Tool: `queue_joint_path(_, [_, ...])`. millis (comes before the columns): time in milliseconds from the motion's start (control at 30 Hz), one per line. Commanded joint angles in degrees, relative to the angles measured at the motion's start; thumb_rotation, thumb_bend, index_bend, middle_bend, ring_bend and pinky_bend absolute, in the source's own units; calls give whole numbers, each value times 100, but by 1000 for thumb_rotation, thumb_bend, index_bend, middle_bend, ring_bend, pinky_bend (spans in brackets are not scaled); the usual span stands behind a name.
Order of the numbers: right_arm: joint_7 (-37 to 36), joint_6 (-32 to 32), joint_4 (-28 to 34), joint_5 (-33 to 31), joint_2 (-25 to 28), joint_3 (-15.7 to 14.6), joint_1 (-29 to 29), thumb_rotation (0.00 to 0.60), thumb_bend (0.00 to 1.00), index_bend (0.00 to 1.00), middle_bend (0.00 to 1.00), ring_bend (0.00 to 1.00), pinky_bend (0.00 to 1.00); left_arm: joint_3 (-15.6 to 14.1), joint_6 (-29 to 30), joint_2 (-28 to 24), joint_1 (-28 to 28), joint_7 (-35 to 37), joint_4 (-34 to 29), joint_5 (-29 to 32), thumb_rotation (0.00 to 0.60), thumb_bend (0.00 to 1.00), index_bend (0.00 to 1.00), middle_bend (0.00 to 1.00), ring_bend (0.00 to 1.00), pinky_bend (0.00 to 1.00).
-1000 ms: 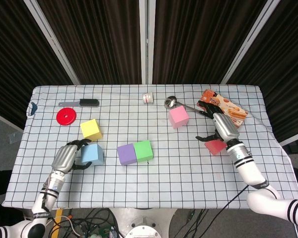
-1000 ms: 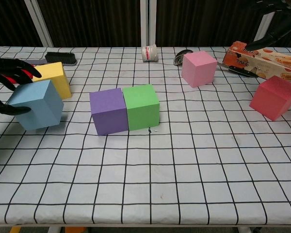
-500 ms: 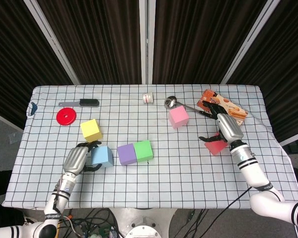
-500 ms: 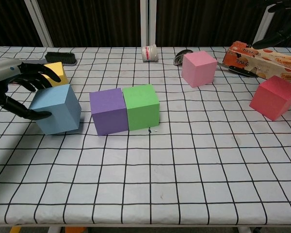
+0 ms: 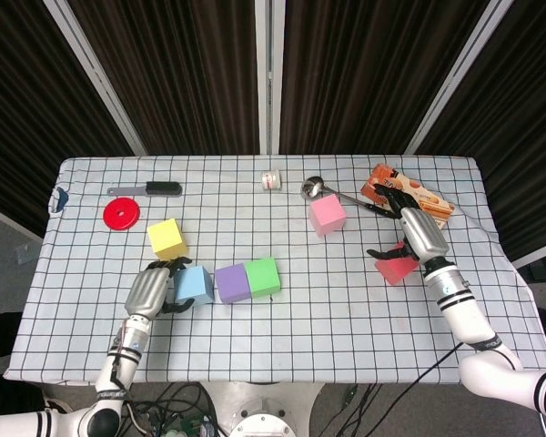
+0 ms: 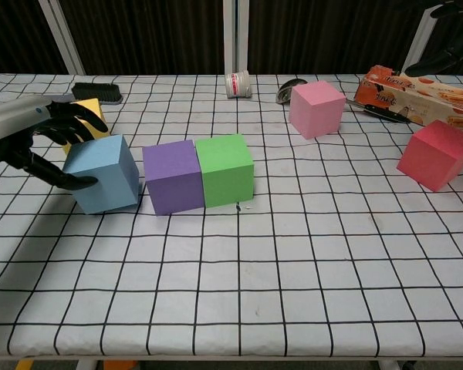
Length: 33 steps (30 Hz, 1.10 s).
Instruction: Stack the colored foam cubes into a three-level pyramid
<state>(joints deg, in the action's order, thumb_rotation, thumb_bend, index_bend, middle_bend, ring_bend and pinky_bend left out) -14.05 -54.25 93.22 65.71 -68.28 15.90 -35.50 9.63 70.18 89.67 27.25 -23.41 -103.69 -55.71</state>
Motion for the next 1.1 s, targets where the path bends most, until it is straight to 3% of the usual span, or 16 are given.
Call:
queue_joint_path(33, [-34, 15, -25, 13, 5, -5, 11, 600, 34, 0, 111, 0, 0, -4, 29, 48, 14, -40, -5, 39, 600, 258, 238, 601, 265, 196])
queue_joint_path(433, [-184, 63, -139, 107, -37, -24, 34, 600, 35, 0, 108, 0, 0, -38, 285, 325, -34, -86, 83, 1, 600, 258, 238, 602, 265, 172])
queue_joint_path(1100, [-406, 119, -283, 173, -60, -39, 89, 600, 35, 0, 108, 0, 0, -49, 218, 637, 47, -48, 327, -226, 600, 258, 238, 610, 265, 172])
